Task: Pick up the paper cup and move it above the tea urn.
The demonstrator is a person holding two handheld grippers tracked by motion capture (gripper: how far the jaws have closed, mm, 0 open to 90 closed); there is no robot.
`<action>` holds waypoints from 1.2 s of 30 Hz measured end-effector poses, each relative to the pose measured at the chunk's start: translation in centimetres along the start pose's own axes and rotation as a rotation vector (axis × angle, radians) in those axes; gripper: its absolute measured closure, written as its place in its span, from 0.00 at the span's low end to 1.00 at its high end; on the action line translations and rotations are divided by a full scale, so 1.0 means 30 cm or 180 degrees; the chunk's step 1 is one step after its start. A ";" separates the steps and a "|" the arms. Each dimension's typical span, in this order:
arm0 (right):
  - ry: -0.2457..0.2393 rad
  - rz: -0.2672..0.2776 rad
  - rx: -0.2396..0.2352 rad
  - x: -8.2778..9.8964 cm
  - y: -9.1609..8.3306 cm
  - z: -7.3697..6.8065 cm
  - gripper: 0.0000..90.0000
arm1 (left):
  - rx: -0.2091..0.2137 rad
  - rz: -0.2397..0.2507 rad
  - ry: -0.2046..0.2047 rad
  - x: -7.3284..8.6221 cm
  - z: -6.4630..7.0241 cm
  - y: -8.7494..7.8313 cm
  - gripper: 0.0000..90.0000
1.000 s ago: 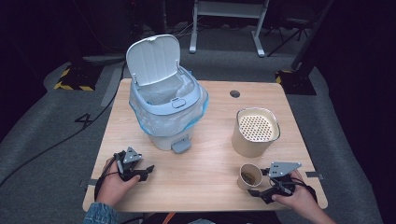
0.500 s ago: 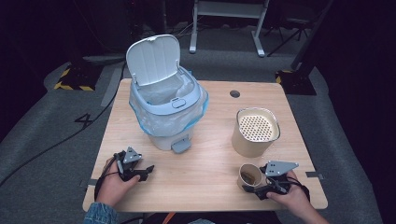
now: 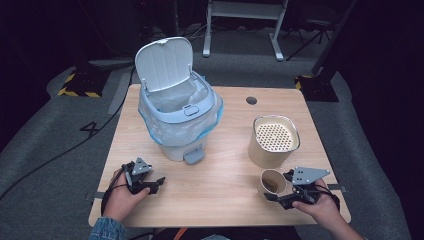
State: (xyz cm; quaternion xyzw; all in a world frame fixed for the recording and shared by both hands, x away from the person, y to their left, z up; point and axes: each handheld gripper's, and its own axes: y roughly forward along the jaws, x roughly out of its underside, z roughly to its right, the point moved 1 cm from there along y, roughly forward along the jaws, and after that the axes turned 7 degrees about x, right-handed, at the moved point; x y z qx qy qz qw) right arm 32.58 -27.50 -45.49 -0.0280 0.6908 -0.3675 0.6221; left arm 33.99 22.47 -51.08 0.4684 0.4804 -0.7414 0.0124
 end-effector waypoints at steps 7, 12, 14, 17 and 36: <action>-0.0040 0.0042 -0.0025 -0.062 -0.042 0.027 0.34 | -0.0002 0.0000 0.0000 0.000 0.000 0.000 0.33; -0.0078 0.0031 -0.0022 -0.112 -0.079 0.056 0.34 | -0.0002 0.0005 0.0000 0.000 0.000 0.000 0.33; -0.0130 0.0023 0.0015 -0.134 -0.095 0.067 0.34 | -0.0003 0.0004 0.0000 0.000 0.000 0.000 0.33; -0.0186 0.0008 0.0043 -0.164 -0.120 0.083 0.35 | -0.0002 0.0004 0.0000 0.000 0.000 0.000 0.33; -0.0219 0.0174 0.0266 -0.301 -0.208 0.233 0.35 | -0.0005 0.0000 -0.0005 -0.002 -0.001 0.001 0.33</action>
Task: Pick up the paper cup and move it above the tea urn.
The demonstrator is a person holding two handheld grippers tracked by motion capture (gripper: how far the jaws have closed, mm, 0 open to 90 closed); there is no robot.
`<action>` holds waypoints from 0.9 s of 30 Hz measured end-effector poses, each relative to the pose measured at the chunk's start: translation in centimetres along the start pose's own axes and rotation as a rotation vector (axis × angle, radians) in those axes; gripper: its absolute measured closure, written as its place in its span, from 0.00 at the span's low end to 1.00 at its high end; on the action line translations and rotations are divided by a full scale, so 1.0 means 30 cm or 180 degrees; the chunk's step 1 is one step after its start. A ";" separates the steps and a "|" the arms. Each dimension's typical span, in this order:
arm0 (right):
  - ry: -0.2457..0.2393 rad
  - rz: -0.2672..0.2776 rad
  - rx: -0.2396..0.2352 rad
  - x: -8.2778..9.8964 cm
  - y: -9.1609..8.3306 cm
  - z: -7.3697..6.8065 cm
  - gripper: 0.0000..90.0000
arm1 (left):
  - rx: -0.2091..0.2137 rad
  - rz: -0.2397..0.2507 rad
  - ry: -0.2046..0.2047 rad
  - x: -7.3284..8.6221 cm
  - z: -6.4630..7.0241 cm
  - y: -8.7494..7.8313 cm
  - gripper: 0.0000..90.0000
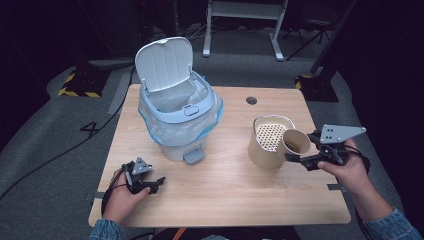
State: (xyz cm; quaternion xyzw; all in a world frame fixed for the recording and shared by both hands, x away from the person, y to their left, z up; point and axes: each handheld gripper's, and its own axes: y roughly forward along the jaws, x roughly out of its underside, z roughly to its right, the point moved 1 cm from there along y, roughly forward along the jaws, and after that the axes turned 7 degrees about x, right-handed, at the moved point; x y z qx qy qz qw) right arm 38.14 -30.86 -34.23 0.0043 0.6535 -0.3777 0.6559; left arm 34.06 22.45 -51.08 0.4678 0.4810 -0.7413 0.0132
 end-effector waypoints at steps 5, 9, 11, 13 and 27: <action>-0.0023 0.0044 0.0043 -0.024 0.009 0.052 0.35 | -0.0011 0.0004 -0.0003 0.001 0.002 0.000 0.33; -0.0032 0.0062 0.0087 -0.038 0.026 0.095 0.35 | -0.0021 0.0008 -0.0011 0.001 0.004 0.000 0.33; -0.0065 0.0055 0.0108 -0.041 0.036 0.117 0.35 | -0.0021 0.0009 -0.0011 0.001 0.004 0.000 0.33; -0.0096 0.0042 0.0138 -0.042 0.045 0.139 0.35 | -0.0021 0.0009 -0.0011 0.001 0.004 0.000 0.33; -0.0461 0.0037 0.0388 -0.031 0.106 0.249 0.36 | -0.0021 0.0008 -0.0011 0.001 0.004 0.000 0.33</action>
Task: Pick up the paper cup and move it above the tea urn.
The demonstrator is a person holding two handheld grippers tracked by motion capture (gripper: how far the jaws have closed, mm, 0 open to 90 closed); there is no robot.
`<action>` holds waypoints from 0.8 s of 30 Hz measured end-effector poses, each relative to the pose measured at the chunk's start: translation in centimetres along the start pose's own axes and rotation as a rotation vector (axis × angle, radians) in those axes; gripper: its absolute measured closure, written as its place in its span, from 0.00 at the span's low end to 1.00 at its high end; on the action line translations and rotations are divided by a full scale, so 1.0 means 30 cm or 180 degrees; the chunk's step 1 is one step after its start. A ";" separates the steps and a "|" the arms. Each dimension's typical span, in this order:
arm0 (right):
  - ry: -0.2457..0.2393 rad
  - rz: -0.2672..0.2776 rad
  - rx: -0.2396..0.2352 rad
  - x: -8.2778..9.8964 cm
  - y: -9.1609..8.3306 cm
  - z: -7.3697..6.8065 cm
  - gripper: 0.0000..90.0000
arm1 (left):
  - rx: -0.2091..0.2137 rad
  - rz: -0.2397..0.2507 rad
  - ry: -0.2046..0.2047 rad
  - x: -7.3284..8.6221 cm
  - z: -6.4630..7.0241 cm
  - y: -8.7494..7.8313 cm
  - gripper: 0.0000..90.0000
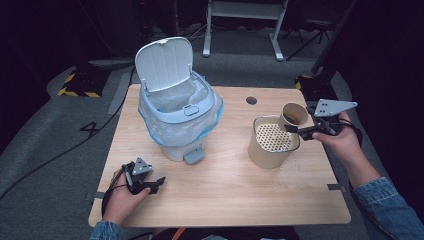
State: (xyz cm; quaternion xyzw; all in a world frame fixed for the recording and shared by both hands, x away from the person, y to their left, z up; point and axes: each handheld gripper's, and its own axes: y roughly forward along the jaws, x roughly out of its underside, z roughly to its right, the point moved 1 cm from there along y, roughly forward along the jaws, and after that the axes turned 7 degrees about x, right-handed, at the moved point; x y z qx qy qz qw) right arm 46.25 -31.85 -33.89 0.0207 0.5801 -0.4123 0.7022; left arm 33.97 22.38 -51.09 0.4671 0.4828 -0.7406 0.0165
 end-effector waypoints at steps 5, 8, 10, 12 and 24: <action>-0.0380 0.0016 0.0134 0.001 0.030 0.001 0.36 | 0.0000 0.0000 0.0000 0.000 0.000 0.000 0.33; -0.0642 0.0000 0.0259 0.002 0.043 -0.003 0.36 | 0.0001 0.0000 0.0000 0.000 0.000 0.000 0.33; -0.0887 -0.0014 0.0354 0.002 0.052 -0.011 0.36 | 0.0000 0.0000 -0.0001 0.000 0.000 0.000 0.33; -0.1141 -0.0083 0.0457 0.002 0.059 -0.023 0.36 | 0.0000 0.0000 0.0000 0.000 0.000 0.000 0.33; -0.2426 -0.0441 0.0943 0.005 0.080 -0.066 0.37 | 0.0000 0.0000 -0.0001 0.000 0.000 0.000 0.33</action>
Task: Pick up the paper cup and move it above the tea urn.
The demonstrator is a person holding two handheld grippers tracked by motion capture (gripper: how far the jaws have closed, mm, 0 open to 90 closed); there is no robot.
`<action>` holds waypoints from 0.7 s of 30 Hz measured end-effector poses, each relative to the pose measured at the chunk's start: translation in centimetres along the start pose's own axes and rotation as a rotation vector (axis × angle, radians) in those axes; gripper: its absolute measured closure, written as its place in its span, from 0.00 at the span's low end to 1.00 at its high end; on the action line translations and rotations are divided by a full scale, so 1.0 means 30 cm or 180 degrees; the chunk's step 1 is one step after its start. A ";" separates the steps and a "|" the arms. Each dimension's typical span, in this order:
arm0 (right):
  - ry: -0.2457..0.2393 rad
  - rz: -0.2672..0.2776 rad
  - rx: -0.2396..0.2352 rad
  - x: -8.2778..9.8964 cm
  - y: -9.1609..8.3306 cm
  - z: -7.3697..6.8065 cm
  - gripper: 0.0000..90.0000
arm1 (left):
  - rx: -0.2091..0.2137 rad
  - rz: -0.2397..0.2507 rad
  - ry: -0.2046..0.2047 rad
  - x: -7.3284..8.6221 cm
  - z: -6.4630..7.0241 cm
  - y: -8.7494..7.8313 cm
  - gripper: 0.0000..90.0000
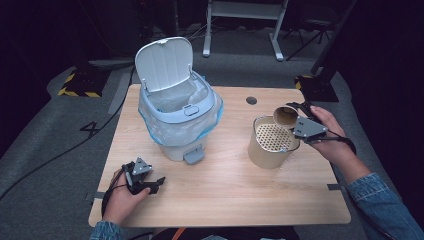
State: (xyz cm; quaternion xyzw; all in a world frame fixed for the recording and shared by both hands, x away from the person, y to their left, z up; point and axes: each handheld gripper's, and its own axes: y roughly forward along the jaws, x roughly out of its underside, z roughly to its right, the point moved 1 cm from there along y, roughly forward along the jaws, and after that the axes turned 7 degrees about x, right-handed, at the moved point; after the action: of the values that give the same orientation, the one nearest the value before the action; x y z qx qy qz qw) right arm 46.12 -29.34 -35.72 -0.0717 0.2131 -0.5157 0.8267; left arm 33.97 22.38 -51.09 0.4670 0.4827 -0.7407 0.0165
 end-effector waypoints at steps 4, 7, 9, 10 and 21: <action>-0.0409 -0.0155 0.0110 -0.005 0.004 -0.018 0.37 | 0.0000 0.0000 0.0001 0.000 0.000 0.000 0.33; -0.0843 -0.0278 0.0212 -0.012 0.004 -0.036 0.38 | 0.0000 0.0000 0.0001 0.000 0.000 0.000 0.33; -0.1165 -0.0369 0.0318 -0.020 0.004 -0.051 0.38 | 0.0000 0.0000 0.0001 0.000 0.000 0.000 0.33; -0.1268 -0.0391 0.0351 -0.023 0.003 -0.055 0.38 | 0.0000 0.0001 0.0001 0.000 0.000 0.000 0.33; -0.2923 -0.0694 0.0879 -0.068 -0.006 -0.114 0.38 | 0.0000 -0.0001 0.0002 0.000 0.000 0.000 0.33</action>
State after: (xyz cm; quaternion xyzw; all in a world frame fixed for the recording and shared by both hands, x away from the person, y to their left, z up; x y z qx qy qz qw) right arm 43.74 -27.27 -38.18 -0.2033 -0.2525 -0.5377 0.7783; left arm 33.97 22.38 -51.09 0.4672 0.4828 -0.7405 0.0164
